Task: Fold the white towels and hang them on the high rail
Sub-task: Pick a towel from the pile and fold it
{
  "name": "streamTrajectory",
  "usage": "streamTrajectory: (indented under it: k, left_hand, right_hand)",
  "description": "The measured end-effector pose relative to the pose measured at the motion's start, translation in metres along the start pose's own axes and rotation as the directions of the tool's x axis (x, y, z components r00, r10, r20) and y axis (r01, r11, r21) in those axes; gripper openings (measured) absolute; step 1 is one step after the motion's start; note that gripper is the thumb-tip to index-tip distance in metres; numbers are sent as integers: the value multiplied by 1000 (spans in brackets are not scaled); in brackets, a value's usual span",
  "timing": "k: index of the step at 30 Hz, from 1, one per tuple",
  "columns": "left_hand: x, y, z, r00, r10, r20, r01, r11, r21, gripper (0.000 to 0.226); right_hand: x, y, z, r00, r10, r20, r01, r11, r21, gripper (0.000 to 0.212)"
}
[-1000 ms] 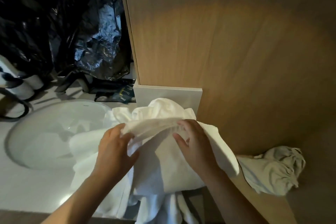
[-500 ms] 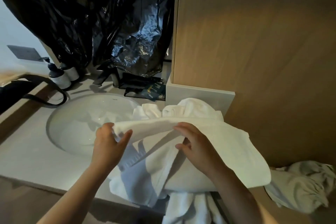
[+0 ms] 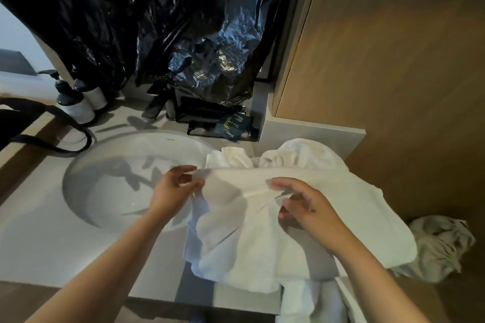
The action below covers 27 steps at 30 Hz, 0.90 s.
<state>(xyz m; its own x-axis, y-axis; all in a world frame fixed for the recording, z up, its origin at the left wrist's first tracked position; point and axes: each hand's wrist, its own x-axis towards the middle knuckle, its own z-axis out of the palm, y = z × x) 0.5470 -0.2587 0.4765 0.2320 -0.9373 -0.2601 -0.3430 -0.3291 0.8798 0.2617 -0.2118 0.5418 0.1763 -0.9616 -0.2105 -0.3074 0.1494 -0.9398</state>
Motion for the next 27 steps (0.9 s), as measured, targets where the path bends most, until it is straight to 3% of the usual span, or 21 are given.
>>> streamTrajectory:
  k: [3,6,10,15,17,19,21,24,27]
  left_hand:
    - [11,-9,0,990,-45,131,60,992,-112,50]
    - [15,-14,2,971,-90,220,134,972,-194,52]
    - [14,-19,5,950,-39,308,102,977,-188,30]
    - [8,-23,2,952,31,304,42,972,-230,25]
    - [2,-25,-1,965,4,262,54,976,-212,33]
    - [-7,-33,-9,985,52,163,-39,996,-83,47]
    - [-22,-41,-19,963,239,127,-247,968,46,50]
    - [-44,-42,-32,844,478,245,-512,853,99,39]
    - [-57,-32,-32,753,564,338,-631,764,131,38]
  right_hand:
    - [0,-6,10,995,65,81,-70,996,59,45]
    - [3,-13,17,992,45,115,-38,997,-61,42]
    - [11,-24,19,983,61,172,-48,995,-83,33]
    - [22,-34,25,978,90,187,-151,926,346,39]
    - [26,-34,33,977,140,161,-185,930,317,37]
    - [27,-32,39,982,156,107,-163,985,55,31]
    - [24,-31,39,991,112,76,-104,989,-107,27]
    - [16,-32,33,996,64,68,-54,988,-141,22]
    - [9,-33,30,996,52,79,-39,986,-163,17]
